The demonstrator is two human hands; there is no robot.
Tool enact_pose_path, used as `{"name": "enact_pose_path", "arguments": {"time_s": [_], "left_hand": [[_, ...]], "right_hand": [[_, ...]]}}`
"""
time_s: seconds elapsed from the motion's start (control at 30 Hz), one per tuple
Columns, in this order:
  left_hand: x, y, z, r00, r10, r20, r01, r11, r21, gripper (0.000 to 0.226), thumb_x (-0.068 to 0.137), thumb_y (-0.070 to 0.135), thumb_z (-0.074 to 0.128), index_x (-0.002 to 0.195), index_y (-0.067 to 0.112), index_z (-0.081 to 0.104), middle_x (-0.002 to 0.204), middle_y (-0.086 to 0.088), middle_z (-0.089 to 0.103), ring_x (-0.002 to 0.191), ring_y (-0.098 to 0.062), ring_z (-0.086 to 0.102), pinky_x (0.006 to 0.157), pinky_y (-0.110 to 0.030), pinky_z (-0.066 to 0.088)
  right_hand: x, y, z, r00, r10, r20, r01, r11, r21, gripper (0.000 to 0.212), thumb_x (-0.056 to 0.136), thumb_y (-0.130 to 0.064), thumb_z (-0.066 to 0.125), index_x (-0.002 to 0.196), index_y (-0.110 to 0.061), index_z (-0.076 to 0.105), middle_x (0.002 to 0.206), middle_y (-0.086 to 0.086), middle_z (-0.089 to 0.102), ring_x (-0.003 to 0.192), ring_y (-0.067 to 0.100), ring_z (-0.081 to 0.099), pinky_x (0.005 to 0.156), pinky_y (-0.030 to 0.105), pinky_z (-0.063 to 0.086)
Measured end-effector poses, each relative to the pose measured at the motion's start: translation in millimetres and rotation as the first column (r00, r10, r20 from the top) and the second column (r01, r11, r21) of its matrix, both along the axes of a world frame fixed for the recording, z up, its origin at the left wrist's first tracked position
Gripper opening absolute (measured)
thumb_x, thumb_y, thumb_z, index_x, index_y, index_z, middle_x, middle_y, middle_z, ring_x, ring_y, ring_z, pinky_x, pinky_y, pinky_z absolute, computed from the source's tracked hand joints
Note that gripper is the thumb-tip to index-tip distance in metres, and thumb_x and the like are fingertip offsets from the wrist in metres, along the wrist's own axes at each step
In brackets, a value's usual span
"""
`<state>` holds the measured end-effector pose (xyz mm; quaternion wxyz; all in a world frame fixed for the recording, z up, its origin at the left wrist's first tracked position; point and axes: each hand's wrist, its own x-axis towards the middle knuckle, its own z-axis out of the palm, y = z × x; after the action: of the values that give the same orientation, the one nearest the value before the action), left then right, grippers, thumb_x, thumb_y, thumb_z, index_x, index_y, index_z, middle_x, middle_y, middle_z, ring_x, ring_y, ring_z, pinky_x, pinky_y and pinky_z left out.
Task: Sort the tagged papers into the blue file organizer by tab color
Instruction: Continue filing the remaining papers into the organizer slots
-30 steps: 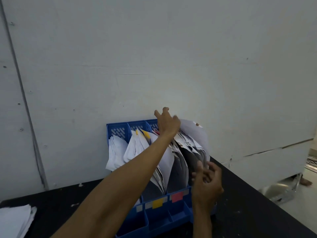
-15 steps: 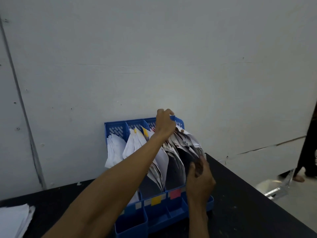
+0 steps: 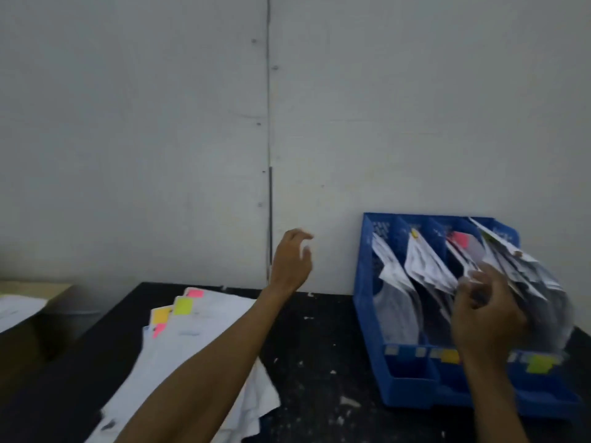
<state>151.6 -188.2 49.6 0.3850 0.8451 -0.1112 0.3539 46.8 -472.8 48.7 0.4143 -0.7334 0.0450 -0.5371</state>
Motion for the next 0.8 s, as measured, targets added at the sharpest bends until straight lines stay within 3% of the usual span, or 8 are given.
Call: {"name": "enact_pose_path", "arguments": {"time_s": [0.1, 0.2, 0.33, 0.4, 0.47, 0.57, 0.7, 0.8], "left_hand": [[-48.1, 94.9, -54.7, 0.959, 0.225, -0.173, -0.234, 0.972, -0.036, 0.031, 0.082, -0.007, 0.053, 0.107, 0.006, 0.066, 0.115, -0.013, 0.062, 0.11, -0.03, 0.058, 0.097, -0.027, 0.039], [-97.9, 155.4, -93.8, 0.837, 0.427, -0.341, -0.473, 0.879, -0.062, 0.032, 0.082, -0.003, 0.056, 0.11, 0.009, 0.064, 0.116, -0.011, 0.061, 0.112, -0.031, 0.055, 0.095, -0.036, 0.04], [-144.0, 200.3, -120.8, 0.643, 0.594, -0.483, -0.644, 0.761, 0.079, 0.029, 0.085, 0.009, 0.058, 0.114, 0.008, 0.062, 0.118, -0.014, 0.059, 0.111, -0.036, 0.052, 0.092, -0.043, 0.04], [-155.8, 211.1, -132.4, 0.66, 0.573, -0.486, -0.635, 0.771, 0.047, 0.028, 0.088, 0.011, 0.058, 0.115, 0.006, 0.063, 0.119, -0.014, 0.06, 0.111, -0.034, 0.053, 0.095, -0.043, 0.039], [-159.6, 214.3, -139.2, 0.708, 0.535, -0.461, -0.614, 0.788, -0.029, 0.025, 0.087, 0.01, 0.061, 0.112, 0.007, 0.065, 0.117, -0.012, 0.062, 0.11, -0.032, 0.054, 0.096, -0.042, 0.039], [-162.3, 221.2, -141.1, 0.749, 0.498, -0.437, -0.597, 0.793, -0.119, 0.025, 0.085, 0.008, 0.063, 0.11, 0.009, 0.067, 0.113, -0.012, 0.064, 0.106, -0.032, 0.058, 0.094, -0.043, 0.044], [-160.2, 226.2, -136.6, 0.76, 0.468, -0.45, -0.599, 0.774, -0.207, 0.034, 0.086, 0.004, 0.063, 0.12, 0.007, 0.065, 0.117, -0.018, 0.062, 0.105, -0.036, 0.06, 0.089, -0.045, 0.049], [-158.4, 225.7, -131.3, 0.767, 0.449, -0.458, -0.596, 0.762, -0.253, 0.037, 0.086, 0.002, 0.063, 0.123, 0.007, 0.063, 0.119, -0.019, 0.061, 0.106, -0.036, 0.061, 0.088, -0.045, 0.049]], "right_hand": [[-14.0, 77.3, -12.7, 0.979, 0.194, -0.064, -0.199, 0.976, -0.09, 0.023, 0.095, -0.016, 0.057, 0.114, -0.007, 0.065, 0.096, 0.011, 0.069, 0.08, 0.023, 0.064, 0.069, 0.028, 0.048], [-34.3, 167.8, -40.4, 0.921, 0.336, -0.198, -0.368, 0.917, -0.152, 0.015, 0.093, -0.012, 0.06, 0.106, -0.014, 0.068, 0.093, -0.004, 0.067, 0.077, 0.01, 0.061, 0.069, 0.017, 0.046], [-52.0, 275.2, -99.2, 0.648, 0.457, -0.609, -0.569, 0.822, 0.011, 0.019, 0.089, -0.033, 0.064, 0.104, -0.022, 0.068, 0.094, -0.008, 0.066, 0.085, 0.008, 0.061, 0.075, 0.023, 0.048], [-63.0, 312.8, -116.0, 0.565, 0.308, -0.765, -0.52, 0.853, -0.042, 0.04, 0.087, -0.052, 0.059, 0.114, -0.022, 0.062, 0.11, -0.005, 0.06, 0.104, 0.014, 0.054, 0.084, 0.026, 0.043], [-71.7, 330.2, -119.9, 0.558, 0.131, -0.819, -0.427, 0.892, -0.148, 0.055, 0.084, -0.062, 0.055, 0.124, -0.023, 0.053, 0.123, -0.005, 0.051, 0.118, 0.017, 0.044, 0.097, 0.029, 0.038], [-74.3, 337.0, -123.2, 0.56, 0.116, -0.82, -0.333, 0.938, -0.096, 0.061, 0.082, -0.06, 0.06, 0.129, -0.022, 0.047, 0.131, -0.003, 0.044, 0.121, 0.016, 0.042, 0.099, 0.027, 0.038], [-67.6, 325.0, -126.4, 0.589, 0.297, -0.751, -0.338, 0.935, 0.104, 0.028, 0.079, -0.033, 0.075, 0.1, -0.022, 0.06, 0.103, -0.007, 0.062, 0.099, 0.014, 0.059, 0.084, 0.024, 0.05], [-65.8, 317.1, -124.1, 0.649, 0.364, -0.668, -0.302, 0.929, 0.213, 0.018, 0.076, -0.009, 0.077, 0.09, -0.017, 0.069, 0.082, -0.009, 0.067, 0.074, 0.007, 0.062, 0.063, 0.009, 0.044]]}}
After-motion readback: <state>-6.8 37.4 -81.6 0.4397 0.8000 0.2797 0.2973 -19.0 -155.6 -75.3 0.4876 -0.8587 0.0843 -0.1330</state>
